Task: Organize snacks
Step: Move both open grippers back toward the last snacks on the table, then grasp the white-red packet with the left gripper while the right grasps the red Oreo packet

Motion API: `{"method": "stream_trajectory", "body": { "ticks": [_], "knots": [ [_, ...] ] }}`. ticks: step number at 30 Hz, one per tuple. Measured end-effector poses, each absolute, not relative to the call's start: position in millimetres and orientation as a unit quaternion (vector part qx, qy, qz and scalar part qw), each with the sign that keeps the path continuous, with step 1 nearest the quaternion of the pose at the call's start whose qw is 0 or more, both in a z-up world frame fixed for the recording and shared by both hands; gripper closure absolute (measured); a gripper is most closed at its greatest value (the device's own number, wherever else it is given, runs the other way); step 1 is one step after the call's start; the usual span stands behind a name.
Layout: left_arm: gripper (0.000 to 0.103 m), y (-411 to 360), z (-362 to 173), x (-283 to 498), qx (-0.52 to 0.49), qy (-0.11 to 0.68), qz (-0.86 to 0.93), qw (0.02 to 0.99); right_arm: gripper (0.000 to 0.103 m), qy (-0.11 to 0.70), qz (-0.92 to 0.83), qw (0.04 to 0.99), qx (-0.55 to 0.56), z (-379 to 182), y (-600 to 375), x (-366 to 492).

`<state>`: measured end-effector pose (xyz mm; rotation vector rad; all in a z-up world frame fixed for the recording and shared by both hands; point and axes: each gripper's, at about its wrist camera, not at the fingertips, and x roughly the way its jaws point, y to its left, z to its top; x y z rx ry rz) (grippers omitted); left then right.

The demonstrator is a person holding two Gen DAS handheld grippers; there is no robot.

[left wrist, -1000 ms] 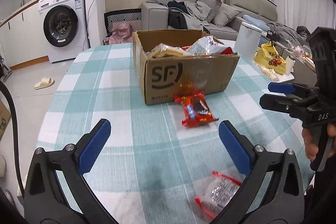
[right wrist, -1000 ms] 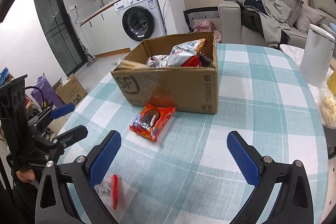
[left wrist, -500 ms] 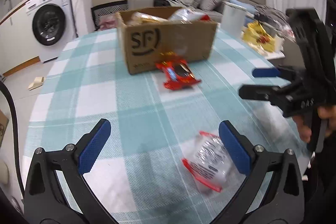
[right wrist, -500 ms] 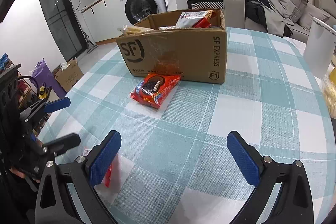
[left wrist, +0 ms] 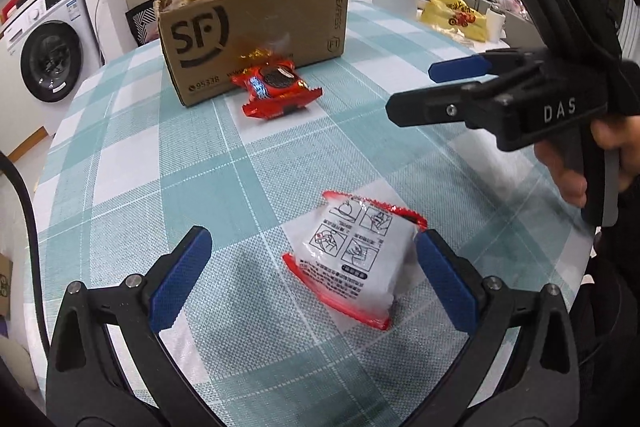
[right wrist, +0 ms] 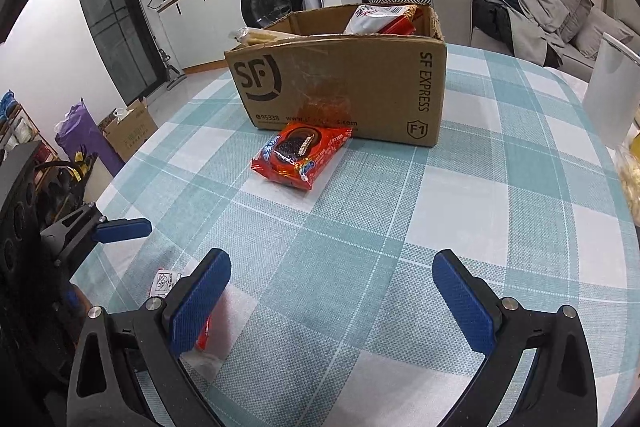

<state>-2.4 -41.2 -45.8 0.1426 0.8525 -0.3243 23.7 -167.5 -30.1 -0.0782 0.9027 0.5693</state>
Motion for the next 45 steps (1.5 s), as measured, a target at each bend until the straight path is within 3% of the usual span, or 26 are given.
{"method": "stream_trajectory", "body": {
  "ticks": [9,22,45],
  "knots": [
    [0.017,-32.6,-54.5,6.2,0.043,0.438,-0.164,0.883,0.000,0.436,0.272,0.857,-0.037,-32.8,-166.1,26.1],
    [0.054,-9.6,-50.4,13.7,-0.003,0.435,-0.160,0.886,0.000,0.461,0.273,0.844,-0.029,-43.9,-153.1,42.2],
    [0.052,19.3,-53.9,22.7,-0.035,0.434,-0.101,0.895,0.000,0.480,0.251,0.840,-0.037,-49.6,-108.0,85.6]
  ]
}}
